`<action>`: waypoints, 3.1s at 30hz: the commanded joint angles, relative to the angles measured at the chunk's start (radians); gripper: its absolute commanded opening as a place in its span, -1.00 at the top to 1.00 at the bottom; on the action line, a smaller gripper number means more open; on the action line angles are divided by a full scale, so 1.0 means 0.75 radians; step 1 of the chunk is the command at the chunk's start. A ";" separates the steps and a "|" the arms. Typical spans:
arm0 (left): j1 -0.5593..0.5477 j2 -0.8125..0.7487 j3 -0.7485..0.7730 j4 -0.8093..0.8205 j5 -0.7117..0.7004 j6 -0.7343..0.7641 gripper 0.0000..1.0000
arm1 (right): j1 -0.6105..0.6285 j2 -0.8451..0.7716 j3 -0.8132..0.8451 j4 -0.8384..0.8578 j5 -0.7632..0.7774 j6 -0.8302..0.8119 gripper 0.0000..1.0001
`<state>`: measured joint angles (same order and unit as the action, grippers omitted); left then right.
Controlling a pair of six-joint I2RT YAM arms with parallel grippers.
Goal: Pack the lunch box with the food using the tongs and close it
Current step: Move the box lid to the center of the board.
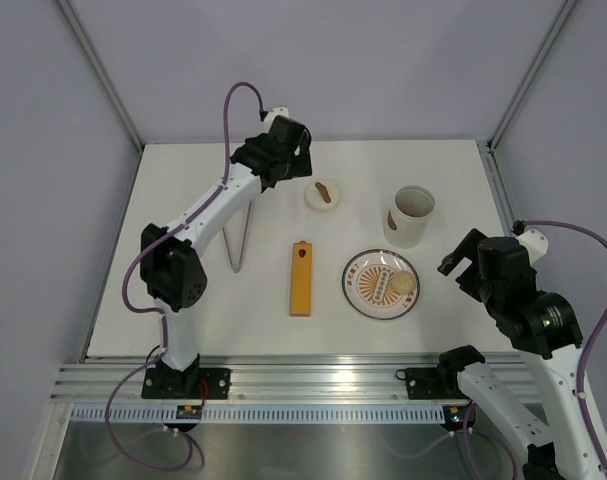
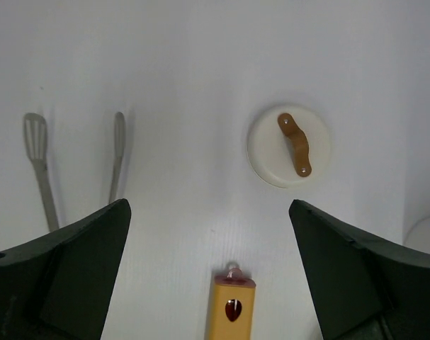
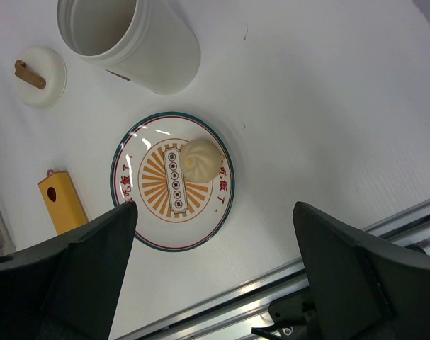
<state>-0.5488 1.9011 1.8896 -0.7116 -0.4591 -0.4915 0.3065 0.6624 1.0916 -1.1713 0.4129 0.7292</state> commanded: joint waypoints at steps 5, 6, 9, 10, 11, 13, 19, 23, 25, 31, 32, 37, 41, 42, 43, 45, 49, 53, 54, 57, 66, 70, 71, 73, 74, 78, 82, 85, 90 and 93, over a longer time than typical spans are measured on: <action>-0.039 0.277 0.213 -0.057 0.189 -0.148 -0.87 | 0.002 -0.022 0.038 -0.007 0.028 -0.007 -0.99; -0.043 0.300 0.237 -0.057 0.195 -0.161 -0.86 | 0.002 -0.022 0.034 -0.009 0.030 -0.003 -0.99; -0.060 0.422 0.415 -0.090 0.181 -0.218 -0.77 | 0.002 -0.026 0.025 -0.005 0.020 -0.001 -0.99; -0.064 0.459 0.464 -0.104 0.181 -0.228 -0.76 | 0.002 -0.024 0.025 -0.005 0.020 -0.003 -0.99; -0.070 0.536 0.513 -0.123 0.181 -0.240 -0.72 | 0.004 -0.022 0.029 -0.007 0.018 -0.003 -0.99; -0.074 0.602 0.625 -0.157 0.185 -0.265 -0.68 | 0.002 -0.018 0.036 -0.005 0.016 -0.011 -0.99; -0.072 0.682 0.634 -0.107 0.168 -0.294 -0.57 | 0.002 -0.014 0.036 -0.003 0.018 -0.025 -0.99; -0.076 0.711 0.636 -0.092 0.179 -0.277 -0.53 | 0.002 -0.016 0.021 0.009 0.010 -0.021 -0.99; -0.074 0.725 0.638 -0.098 0.181 -0.273 -0.50 | 0.002 -0.012 0.011 0.013 0.008 -0.021 -0.99; -0.076 0.744 0.634 -0.082 0.193 -0.245 -0.43 | 0.002 0.000 0.011 0.024 0.002 -0.021 -0.99; -0.076 0.754 0.642 -0.080 0.193 -0.243 -0.41 | 0.002 0.002 0.013 0.026 0.000 -0.023 -0.99; -0.078 0.829 0.722 -0.080 0.201 -0.234 -0.36 | 0.002 0.000 0.017 0.018 0.008 -0.023 -0.99; -0.074 0.854 0.737 -0.068 0.199 -0.232 -0.33 | 0.002 0.004 0.015 0.020 0.004 -0.025 -0.99; -0.074 0.858 0.737 -0.062 0.201 -0.232 -0.33 | 0.002 0.006 0.015 0.022 0.004 -0.023 -0.99; -0.076 0.860 0.739 -0.057 0.203 -0.230 -0.31 | 0.002 0.008 0.015 0.024 0.006 -0.023 -0.99; -0.074 0.883 0.761 -0.055 0.217 -0.230 -0.22 | 0.002 0.013 0.013 0.026 0.002 -0.025 -0.99; -0.066 0.897 0.769 -0.055 0.248 -0.226 0.03 | 0.002 0.015 0.009 0.026 0.004 -0.023 -0.99; -0.066 0.883 0.751 -0.062 0.262 -0.208 0.24 | 0.002 0.015 0.005 0.028 0.002 -0.025 -0.99; -0.066 0.859 0.712 -0.055 0.275 -0.204 0.30 | 0.002 0.015 0.005 0.028 0.000 -0.025 -0.99; -0.070 0.803 0.584 -0.004 0.315 -0.196 0.47 | 0.002 0.017 0.001 0.034 -0.004 -0.023 -0.99; -0.113 0.656 0.367 0.071 0.369 -0.134 0.71 | 0.002 0.027 -0.007 0.050 -0.017 -0.025 -0.99; -0.129 0.617 0.297 0.104 0.414 -0.120 0.88 | 0.002 0.029 -0.001 0.044 -0.015 -0.029 -0.99; -0.133 0.595 0.264 0.106 0.440 -0.116 0.89 | 0.004 0.027 -0.001 0.044 -0.013 -0.027 -0.99; -0.152 0.568 0.230 0.124 0.465 -0.110 0.89 | 0.004 0.027 -0.005 0.046 -0.011 -0.029 -0.99; -0.158 0.556 0.193 0.131 0.475 -0.110 0.89 | 0.002 0.027 -0.007 0.048 -0.011 -0.025 -0.99; -0.197 0.497 0.111 0.153 0.498 -0.124 0.87 | 0.002 0.039 -0.018 0.071 -0.047 -0.015 -0.99; -0.221 0.466 0.090 0.119 0.512 -0.114 0.77 | 0.002 0.051 -0.018 0.083 -0.074 -0.013 -0.99; -0.240 0.401 0.086 0.084 0.490 -0.095 0.54 | 0.002 0.072 -0.010 0.114 -0.111 -0.027 -0.99; -0.238 0.241 0.053 -0.018 0.459 -0.056 0.02 | 0.004 0.127 0.021 0.165 -0.170 -0.062 -0.99; -0.232 0.071 -0.012 -0.061 0.422 -0.032 -0.18 | 0.002 0.168 0.052 0.187 -0.191 -0.121 -0.99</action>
<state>-0.7322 2.1376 1.8988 -0.7235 -0.1112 -0.5480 0.3065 0.7654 1.0836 -1.0893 0.3065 0.6903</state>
